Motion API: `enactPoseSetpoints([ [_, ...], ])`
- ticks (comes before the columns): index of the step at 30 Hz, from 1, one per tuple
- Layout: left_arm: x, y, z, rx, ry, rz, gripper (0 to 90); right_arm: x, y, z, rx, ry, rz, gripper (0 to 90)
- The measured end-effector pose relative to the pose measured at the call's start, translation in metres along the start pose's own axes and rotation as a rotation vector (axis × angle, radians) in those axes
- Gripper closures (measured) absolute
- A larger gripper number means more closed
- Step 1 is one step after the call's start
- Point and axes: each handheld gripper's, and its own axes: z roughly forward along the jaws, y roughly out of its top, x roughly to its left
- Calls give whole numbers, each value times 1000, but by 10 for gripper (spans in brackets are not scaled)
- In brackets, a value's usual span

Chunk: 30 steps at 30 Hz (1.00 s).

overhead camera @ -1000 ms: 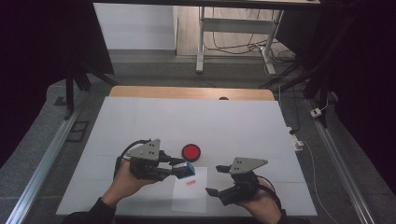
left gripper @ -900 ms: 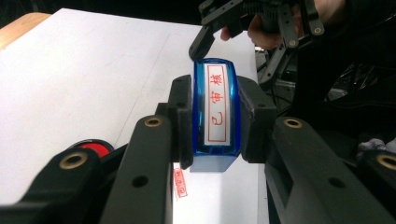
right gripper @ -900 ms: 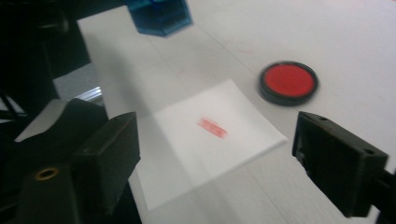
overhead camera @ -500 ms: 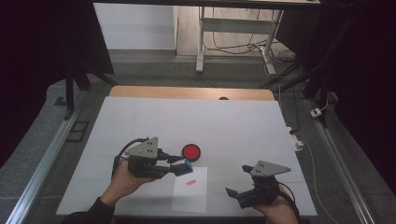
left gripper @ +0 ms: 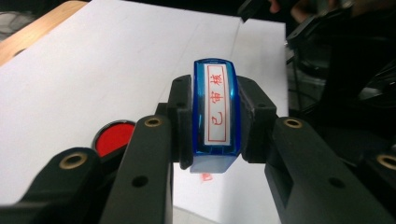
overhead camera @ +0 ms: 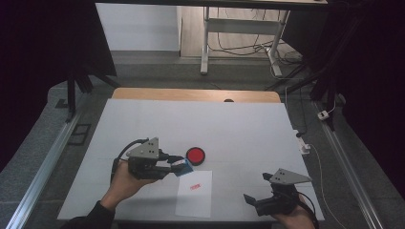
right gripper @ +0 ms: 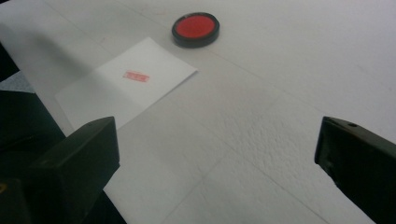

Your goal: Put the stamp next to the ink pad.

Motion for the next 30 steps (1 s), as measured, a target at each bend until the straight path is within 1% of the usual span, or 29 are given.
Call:
enactPoseSetpoints([
  [2,1,-1,-1,12,18,-1,703,-2,-2,-2,1,-4,4,0],
  [4,4,-2,-2,21,28,-9,703,-3,-4,-3,4,-20,7,0],
  [6,6,-4,-3,24,44,-22,703,-5,-6,-5,7,-20,24,0],
  [9,10,-9,-4,38,71,-41,703,-8,-8,-6,13,-32,34,0],
  [11,13,-12,-6,44,87,-63,703,-9,-9,-7,22,-36,35,0],
  [14,20,-16,-9,56,123,-95,703,-10,-10,-8,17,-40,42,0],
  [20,30,-26,-12,87,186,-140,703,-12,-10,-9,14,-37,55,0],
  [24,38,-34,-15,88,222,-187,703,-12,-11,-9,14,-38,55,0],
  [25,40,-36,-16,88,230,-201,703,-12,-10,-9,15,-39,56,0],
  [30,46,-41,-18,88,243,-234,703,-12,-11,-9,17,-39,58,0],
])
